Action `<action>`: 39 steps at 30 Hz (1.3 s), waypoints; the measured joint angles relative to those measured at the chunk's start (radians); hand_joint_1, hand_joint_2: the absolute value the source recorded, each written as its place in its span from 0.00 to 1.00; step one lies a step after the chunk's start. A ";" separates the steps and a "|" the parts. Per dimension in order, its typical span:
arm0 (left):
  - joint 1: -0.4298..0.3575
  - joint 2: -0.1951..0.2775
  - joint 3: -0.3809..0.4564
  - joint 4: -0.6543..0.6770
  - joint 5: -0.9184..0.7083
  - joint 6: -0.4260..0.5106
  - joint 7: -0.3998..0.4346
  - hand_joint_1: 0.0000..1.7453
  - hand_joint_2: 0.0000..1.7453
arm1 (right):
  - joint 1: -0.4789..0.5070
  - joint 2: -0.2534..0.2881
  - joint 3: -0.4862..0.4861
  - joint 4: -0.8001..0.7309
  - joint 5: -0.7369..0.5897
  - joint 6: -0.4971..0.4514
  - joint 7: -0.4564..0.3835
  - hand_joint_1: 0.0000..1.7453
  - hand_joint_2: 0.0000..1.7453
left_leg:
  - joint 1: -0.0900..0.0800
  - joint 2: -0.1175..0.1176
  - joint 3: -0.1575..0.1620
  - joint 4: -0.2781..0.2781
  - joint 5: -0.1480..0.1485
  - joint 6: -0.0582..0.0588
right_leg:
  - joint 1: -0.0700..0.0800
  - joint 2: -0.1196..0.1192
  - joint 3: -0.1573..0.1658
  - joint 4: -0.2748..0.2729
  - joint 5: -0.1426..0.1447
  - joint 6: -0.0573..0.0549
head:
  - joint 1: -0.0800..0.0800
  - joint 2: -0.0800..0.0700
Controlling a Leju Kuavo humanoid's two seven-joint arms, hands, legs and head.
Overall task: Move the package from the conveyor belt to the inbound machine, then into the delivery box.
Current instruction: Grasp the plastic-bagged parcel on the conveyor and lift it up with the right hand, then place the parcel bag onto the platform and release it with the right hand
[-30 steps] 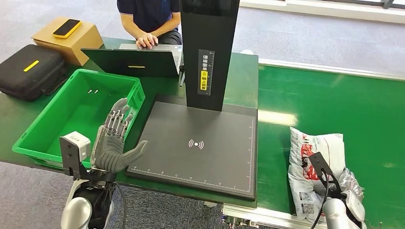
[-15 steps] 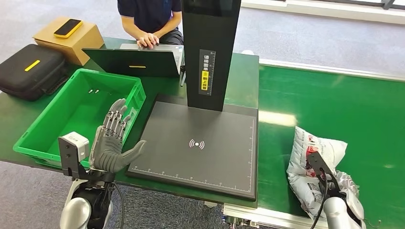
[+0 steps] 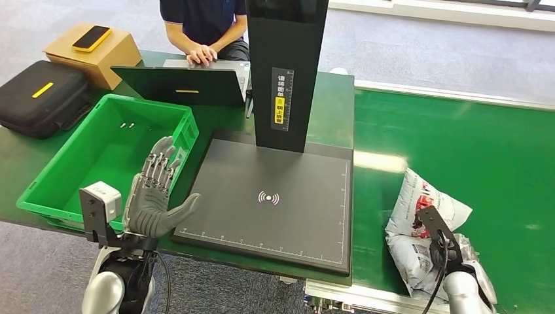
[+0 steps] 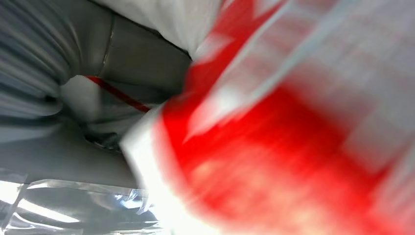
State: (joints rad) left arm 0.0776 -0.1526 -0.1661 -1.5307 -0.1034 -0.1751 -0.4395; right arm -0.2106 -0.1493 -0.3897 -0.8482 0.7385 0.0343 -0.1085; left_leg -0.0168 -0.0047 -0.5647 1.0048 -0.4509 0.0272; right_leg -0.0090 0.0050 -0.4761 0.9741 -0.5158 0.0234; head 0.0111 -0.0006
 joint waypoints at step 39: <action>0.007 -0.011 -0.019 -0.013 -0.016 0.000 -0.014 0.00 1.00 | 0.125 0.147 0.159 -0.719 -0.322 -0.540 -0.436 1.00 1.00 | 0.000 -0.001 -0.008 0.000 0.000 0.000 | -0.001 -0.001 -0.009 0.001 -0.001 -0.001 | 0.000 0.000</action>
State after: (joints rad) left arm 0.0851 -0.1637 -0.1849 -1.5435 -0.1194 -0.1747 -0.4537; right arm -0.0855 -0.0027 -0.2304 -1.5671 0.4163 -0.5061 -0.5448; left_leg -0.0170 -0.0060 -0.5727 1.0045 -0.4507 0.0268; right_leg -0.0096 0.0036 -0.4847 0.9750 -0.5167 0.0223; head 0.0113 -0.0006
